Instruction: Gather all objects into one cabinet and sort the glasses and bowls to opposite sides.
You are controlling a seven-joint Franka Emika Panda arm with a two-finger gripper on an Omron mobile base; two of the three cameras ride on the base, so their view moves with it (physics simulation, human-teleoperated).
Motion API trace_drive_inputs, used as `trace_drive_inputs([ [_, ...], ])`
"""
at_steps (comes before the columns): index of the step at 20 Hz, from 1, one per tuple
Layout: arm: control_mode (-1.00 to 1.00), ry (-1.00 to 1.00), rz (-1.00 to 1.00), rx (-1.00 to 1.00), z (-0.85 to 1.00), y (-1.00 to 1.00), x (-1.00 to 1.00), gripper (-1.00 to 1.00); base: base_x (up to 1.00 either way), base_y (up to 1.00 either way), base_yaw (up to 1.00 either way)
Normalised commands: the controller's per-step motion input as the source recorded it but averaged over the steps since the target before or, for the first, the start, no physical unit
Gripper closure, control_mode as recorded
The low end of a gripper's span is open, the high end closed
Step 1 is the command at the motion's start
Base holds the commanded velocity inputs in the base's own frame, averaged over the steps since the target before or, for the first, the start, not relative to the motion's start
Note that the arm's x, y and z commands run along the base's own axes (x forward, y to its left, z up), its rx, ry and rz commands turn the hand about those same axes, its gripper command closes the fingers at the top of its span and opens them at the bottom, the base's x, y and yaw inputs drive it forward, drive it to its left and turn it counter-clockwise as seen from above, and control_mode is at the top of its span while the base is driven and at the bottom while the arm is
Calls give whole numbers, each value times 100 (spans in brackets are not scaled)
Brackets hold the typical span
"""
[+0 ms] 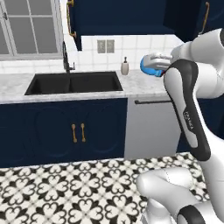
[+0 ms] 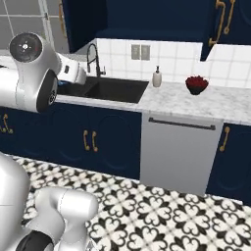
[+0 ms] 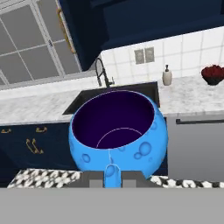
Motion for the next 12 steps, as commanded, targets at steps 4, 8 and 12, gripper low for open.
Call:
trace_drive_inputs([
  [4, 100, 0, 0, 0, 0, 0, 0, 100, -65, 60, 40],
  [8, 100, 0, 0, 0, 0, 0, 0, 100, -49, 60, 48],
  [12, 100, 0, 0, 0, 0, 0, 0, 100, -19, 46, 52],
])
